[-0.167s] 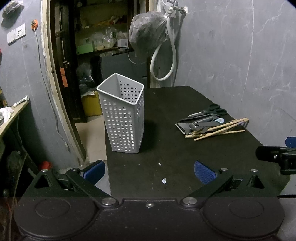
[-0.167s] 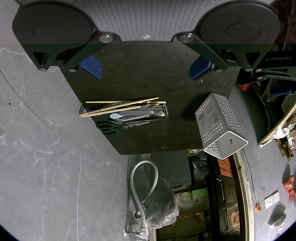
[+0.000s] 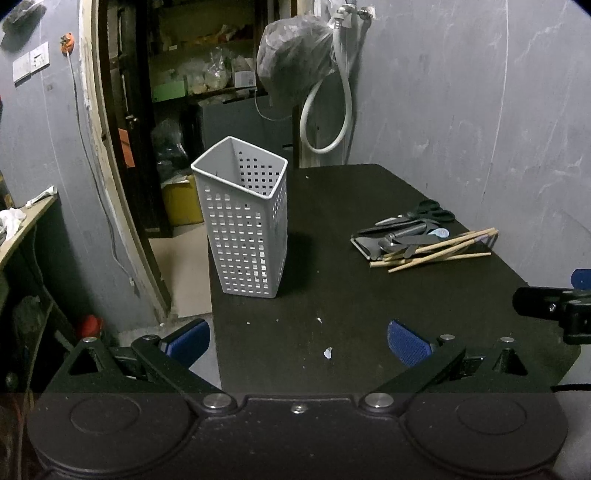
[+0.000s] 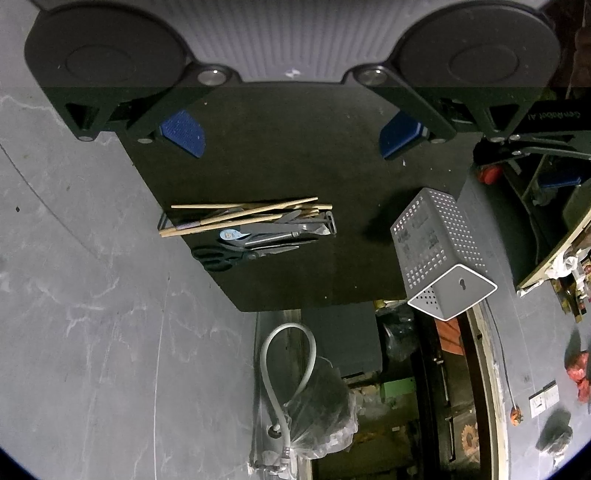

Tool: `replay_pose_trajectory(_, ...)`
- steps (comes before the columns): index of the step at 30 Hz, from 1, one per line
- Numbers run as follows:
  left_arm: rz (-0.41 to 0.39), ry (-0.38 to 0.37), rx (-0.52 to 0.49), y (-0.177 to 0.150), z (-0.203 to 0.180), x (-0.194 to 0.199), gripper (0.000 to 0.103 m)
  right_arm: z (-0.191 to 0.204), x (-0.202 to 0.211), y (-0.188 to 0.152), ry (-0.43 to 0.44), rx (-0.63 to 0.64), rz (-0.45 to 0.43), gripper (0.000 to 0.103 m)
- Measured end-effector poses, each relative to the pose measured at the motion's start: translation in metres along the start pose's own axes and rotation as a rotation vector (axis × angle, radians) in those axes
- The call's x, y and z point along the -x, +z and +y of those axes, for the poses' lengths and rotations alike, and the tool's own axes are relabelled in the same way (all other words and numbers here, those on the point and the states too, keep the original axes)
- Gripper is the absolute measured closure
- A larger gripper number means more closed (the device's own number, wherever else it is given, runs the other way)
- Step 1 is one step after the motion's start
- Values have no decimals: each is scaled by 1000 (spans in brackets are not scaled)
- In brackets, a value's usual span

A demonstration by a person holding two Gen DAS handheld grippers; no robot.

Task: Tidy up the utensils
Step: 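Grasp the white perforated utensil holder with the left tool and lift it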

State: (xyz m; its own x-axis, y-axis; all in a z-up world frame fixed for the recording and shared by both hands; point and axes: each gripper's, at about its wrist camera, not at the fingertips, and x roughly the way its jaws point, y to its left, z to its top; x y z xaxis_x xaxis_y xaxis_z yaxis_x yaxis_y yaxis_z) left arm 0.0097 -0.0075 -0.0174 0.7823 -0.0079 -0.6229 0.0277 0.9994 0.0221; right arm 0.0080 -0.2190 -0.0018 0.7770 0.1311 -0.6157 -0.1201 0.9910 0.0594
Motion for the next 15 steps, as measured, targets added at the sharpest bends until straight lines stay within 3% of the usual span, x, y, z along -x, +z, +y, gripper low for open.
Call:
replay_pose_trajectory(4, 62, -43, 7, -3, 3, -11, 1, 0, -3, 0, 4, -1, 8, 0)
replay_pose_trajectory(9, 135, -158, 111, -6, 18, -31, 1, -1, -12, -3, 20, 8, 25, 0)
replay_pose_trajectory(15, 151, -128, 181, 1, 27, -51, 1, -5, -38, 3, 37, 45, 42, 0)
